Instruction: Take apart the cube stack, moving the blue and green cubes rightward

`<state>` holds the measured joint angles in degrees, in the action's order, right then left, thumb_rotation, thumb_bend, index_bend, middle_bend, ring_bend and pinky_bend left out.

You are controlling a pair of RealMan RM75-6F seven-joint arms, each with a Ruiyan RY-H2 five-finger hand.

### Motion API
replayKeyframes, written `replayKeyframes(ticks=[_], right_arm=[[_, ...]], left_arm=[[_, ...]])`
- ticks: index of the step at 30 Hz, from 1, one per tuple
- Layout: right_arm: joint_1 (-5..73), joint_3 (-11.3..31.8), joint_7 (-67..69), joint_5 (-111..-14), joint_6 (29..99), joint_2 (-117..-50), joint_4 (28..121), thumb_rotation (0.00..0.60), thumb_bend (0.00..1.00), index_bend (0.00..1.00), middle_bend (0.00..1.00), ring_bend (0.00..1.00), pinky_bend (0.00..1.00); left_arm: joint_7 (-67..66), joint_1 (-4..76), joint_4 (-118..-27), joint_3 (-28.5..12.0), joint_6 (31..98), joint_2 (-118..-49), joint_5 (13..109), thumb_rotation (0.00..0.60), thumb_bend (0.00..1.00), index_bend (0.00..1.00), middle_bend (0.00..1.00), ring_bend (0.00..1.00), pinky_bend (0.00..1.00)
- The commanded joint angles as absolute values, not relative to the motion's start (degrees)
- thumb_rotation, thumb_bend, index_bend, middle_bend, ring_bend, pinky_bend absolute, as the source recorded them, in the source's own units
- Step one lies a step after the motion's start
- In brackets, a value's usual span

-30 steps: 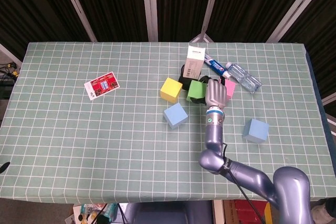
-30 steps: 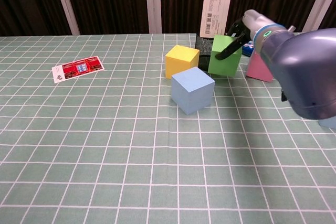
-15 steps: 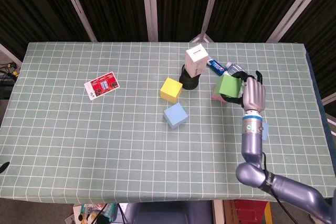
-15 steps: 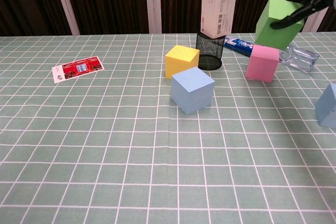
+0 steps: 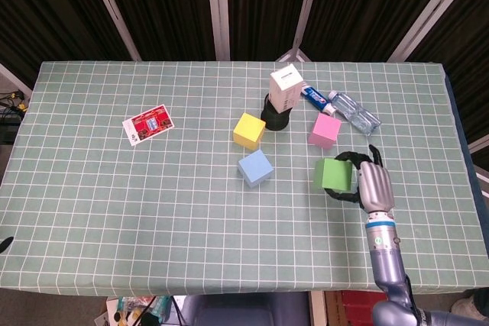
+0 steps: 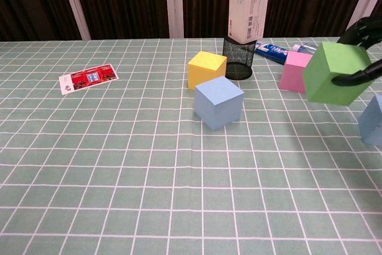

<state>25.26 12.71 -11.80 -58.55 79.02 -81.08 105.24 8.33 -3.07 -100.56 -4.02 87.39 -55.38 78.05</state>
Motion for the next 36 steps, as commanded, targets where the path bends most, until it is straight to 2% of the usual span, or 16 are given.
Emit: replayKeyframes(ticks=[1, 5, 8, 9, 11, 13, 16, 22, 29, 33, 36], right_arm=[[23.15, 9.6, -10.64, -62.28, 79.93, -81.74, 105.96, 0.6, 0.39, 0.75, 0.53, 0.31, 0.01], [21.85, 7.29, -10.53, -65.74, 80.53, -82.38, 105.41, 0.6, 0.39, 0.72, 0.51, 0.28, 0.01], [21.58, 5.62, -11.01, -66.61, 78.83, -81.78, 105.56, 0.6, 0.38, 0.52, 0.4, 0.21, 0.0], [21.62, 5.13, -11.27, -66.69, 78.08, -81.46, 105.6, 0.6, 0.34, 0.4, 0.33, 0.17, 0.0], [21.83, 4.18, -11.86, -66.75, 76.07, -80.51, 105.77, 0.6, 0.27, 0.24, 0.23, 0.13, 0.0], [22.05, 3.59, -12.17, -67.13, 74.57, -79.86, 105.85, 0.6, 0.2, 0.14, 0.16, 0.09, 0.0], [22.17, 3.21, -12.27, -67.91, 73.61, -79.59, 106.02, 0.6, 0.16, 0.05, 0.11, 0.06, 0.0], [21.7, 3.43, -13.22, -68.7, 73.82, -79.69, 105.59, 0.6, 0.14, 0.0, 0.01, 0.02, 0.0], [18.61, 6.21, -10.85, -69.59, 79.51, -74.32, 107.06, 0.6, 0.13, 0.0, 0.0, 0.01, 0.0], [15.53, 4.52, -6.77, -72.02, 80.7, -68.06, 107.35, 0.6, 0.13, 0.0, 0.0, 0.01, 0.0], [13.39, 2.7, -4.79, -75.97, 82.81, -66.42, 104.66, 0.6, 0.13, 0.0, 0.0, 0.0, 0.0]], left_arm=[[8.55, -3.07, -100.42, -4.09, 87.41, -55.31, 78.01, 0.6, 0.18, 0.18, 0.0, 0.0, 0.0], [8.68, -2.96, -100.43, -4.05, 87.09, -55.2, 77.96, 0.6, 0.18, 0.18, 0.0, 0.0, 0.0], [8.7, -3.03, -100.44, -4.05, 87.24, -55.2, 77.96, 0.6, 0.18, 0.18, 0.0, 0.0, 0.0], [8.71, -3.04, -100.44, -4.06, 87.27, -55.2, 77.93, 0.6, 0.18, 0.18, 0.0, 0.0, 0.0], [8.72, -3.07, -100.47, -4.08, 87.32, -55.21, 77.87, 0.6, 0.18, 0.18, 0.0, 0.0, 0.0], [8.72, -3.1, -100.47, -4.09, 87.38, -55.23, 77.85, 0.6, 0.18, 0.18, 0.0, 0.0, 0.0], [8.66, -3.1, -100.49, -4.08, 87.38, -55.24, 77.83, 0.6, 0.18, 0.18, 0.0, 0.0, 0.0], [8.73, -3.16, -100.49, -4.07, 87.47, -55.23, 77.87, 0.6, 0.18, 0.18, 0.0, 0.0, 0.0], [9.68, -3.23, -100.15, -4.2, 87.79, -55.11, 78.17, 0.6, 0.18, 0.17, 0.0, 0.0, 0.0], [9.95, -3.14, -99.62, -4.41, 88.25, -55.44, 78.65, 0.6, 0.18, 0.15, 0.0, 0.0, 0.0], [9.48, -3.12, -99.35, -4.39, 88.74, -55.92, 79.23, 0.6, 0.18, 0.14, 0.0, 0.0, 0.0]])
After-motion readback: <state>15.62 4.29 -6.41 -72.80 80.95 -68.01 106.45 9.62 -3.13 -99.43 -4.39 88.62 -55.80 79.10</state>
